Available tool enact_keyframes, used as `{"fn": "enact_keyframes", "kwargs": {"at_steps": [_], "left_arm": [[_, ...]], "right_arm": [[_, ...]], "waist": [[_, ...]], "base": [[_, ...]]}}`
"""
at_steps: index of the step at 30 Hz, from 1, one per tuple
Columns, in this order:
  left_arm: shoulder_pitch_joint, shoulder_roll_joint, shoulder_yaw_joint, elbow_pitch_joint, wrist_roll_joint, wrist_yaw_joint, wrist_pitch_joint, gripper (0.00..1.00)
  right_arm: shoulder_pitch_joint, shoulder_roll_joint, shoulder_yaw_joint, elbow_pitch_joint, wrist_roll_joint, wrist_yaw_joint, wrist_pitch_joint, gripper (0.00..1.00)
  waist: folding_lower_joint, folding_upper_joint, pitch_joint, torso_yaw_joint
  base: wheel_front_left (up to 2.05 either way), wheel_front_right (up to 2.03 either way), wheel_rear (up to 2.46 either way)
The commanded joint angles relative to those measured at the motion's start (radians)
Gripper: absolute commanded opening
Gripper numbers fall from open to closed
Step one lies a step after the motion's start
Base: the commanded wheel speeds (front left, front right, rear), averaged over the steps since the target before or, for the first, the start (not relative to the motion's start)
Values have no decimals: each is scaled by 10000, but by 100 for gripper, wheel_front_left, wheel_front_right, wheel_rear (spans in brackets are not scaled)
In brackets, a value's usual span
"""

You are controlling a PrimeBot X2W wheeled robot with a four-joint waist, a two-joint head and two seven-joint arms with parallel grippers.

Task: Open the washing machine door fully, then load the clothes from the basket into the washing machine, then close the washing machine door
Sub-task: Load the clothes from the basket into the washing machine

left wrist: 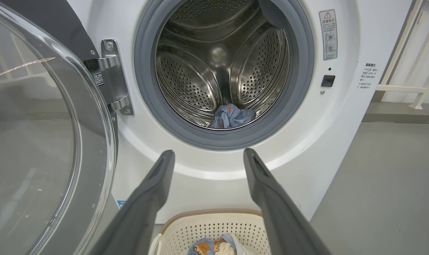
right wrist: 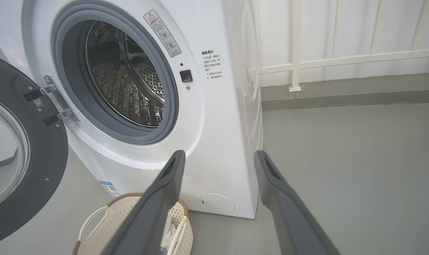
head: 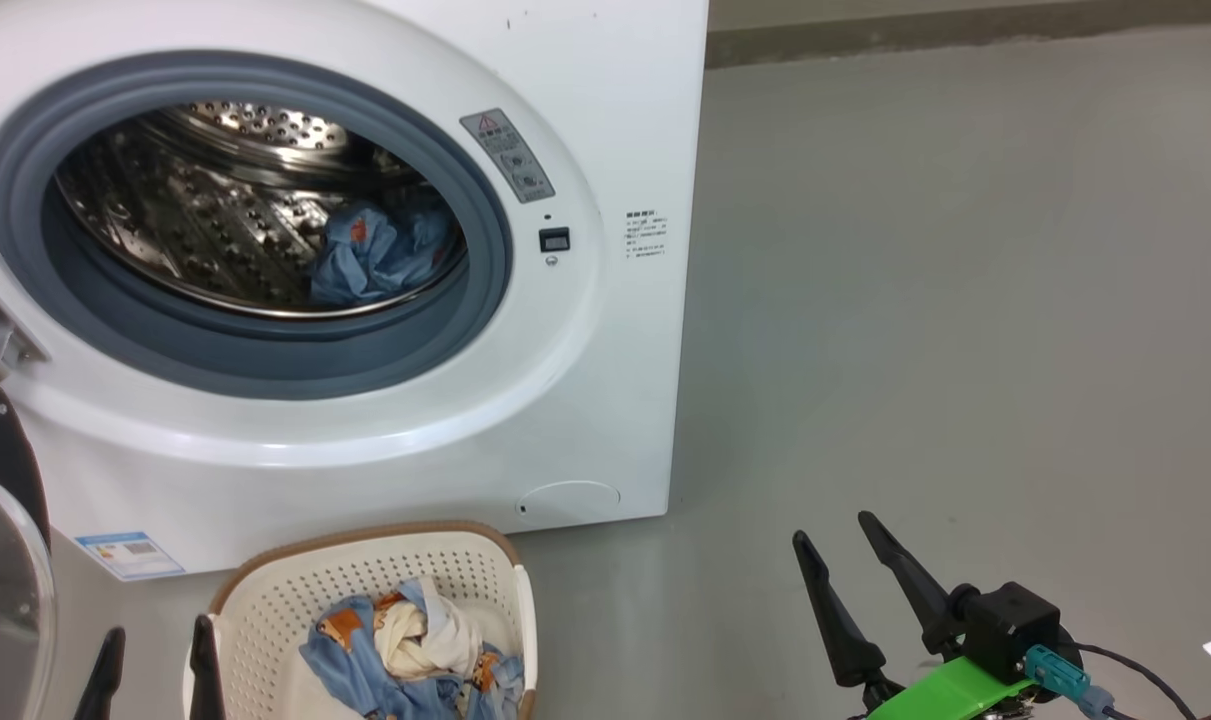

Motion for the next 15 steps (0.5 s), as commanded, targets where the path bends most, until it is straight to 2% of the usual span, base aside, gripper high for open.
{"fn": "enact_keyframes", "kwargs": {"at_steps": [1, 15], "left_arm": [[69, 66, 373, -428, 127, 90, -51, 100], [1017, 29, 275, -772, -33, 277, -51, 100]], "right_arm": [[45, 38, 202, -235, -78, 16, -76, 100], [360, 38, -16, -362, -124, 16, -76, 100]], "waist": [[0, 0, -166, -23], [0, 0, -314, 42]], "base": [[0, 0, 0], [0, 0, 0]]}}
